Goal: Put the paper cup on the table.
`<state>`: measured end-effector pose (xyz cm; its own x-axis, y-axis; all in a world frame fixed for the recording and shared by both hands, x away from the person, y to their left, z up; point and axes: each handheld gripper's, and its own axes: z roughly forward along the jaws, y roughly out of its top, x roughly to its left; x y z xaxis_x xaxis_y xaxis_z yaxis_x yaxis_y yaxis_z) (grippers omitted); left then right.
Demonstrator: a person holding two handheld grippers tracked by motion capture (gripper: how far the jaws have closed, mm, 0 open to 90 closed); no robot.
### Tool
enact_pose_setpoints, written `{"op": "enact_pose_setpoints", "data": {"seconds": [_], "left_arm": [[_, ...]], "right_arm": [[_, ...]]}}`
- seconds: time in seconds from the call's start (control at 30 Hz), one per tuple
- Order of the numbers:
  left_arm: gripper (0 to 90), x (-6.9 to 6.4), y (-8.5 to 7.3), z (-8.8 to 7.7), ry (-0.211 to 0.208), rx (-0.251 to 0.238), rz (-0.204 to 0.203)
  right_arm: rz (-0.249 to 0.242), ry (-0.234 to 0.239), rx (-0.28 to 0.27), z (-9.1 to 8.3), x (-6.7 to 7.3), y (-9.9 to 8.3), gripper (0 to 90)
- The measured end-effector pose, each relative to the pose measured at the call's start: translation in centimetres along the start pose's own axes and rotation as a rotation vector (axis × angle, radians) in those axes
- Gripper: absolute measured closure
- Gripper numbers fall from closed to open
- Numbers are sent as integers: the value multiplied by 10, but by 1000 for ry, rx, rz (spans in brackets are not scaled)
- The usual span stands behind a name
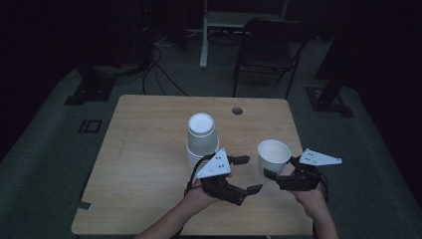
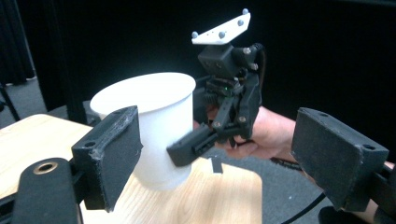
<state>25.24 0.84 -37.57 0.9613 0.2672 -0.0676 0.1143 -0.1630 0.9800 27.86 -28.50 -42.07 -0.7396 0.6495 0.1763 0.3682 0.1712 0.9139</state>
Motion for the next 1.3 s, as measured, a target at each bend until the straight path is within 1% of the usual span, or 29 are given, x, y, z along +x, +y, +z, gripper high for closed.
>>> {"op": "enact_pose_setpoints", "data": {"seconds": [0.17, 0.2, 0.27, 0.3, 0.37, 0.4, 0.53, 0.57, 0.63, 0.73, 0.8, 0.9, 1.17, 1.3], "left_arm": [[166, -1, -3, -13, 18, 2, 1], [166, -2, -4, -15, 21, 4, 2], [166, -2, -6, -20, 28, 8, -2], [166, -2, -7, -23, 32, 15, 0], [166, -3, -10, -30, 41, 15, -1], [166, -4, -11, -34, 46, 17, -3], [166, -4, -18, -48, 85, 22, 3], [166, -4, -19, -51, 87, 27, -1], [166, -4, -23, -58, 105, 36, 7], [166, -3, -30, -68, 110, 44, -8], [166, -4, -35, -75, 119, 49, -6], [165, -4, -44, -84, 118, 69, -15], [165, -4, -72, -95, 122, 132, -20], [165, -2, -83, -104, 121, 140, -39]], "right_arm": [[3, -37, -26, -1, -4, -1, 190], [8, -35, -26, 0, -5, -2, 190], [6, -52, -25, 1, -6, -2, 189], [9, -48, -24, 2, -7, -3, 190], [5, -62, -28, 3, -8, -4, 190], [8, -57, -29, 4, -9, -5, 190], [23, -70, -42, 6, -12, -8, 189], [29, -74, -43, 6, -13, -9, 190], [36, -81, -48, 7, -16, -10, 189], [38, -93, -50, 9, -19, -11, 190], [36, -99, -49, 11, -20, -12, 190], [32, -108, -45, 12, -21, -12, 190], [42, -122, -50, 17, -24, -12, 189], [40, -131, -47, 20, -26, -12, 189]]}}
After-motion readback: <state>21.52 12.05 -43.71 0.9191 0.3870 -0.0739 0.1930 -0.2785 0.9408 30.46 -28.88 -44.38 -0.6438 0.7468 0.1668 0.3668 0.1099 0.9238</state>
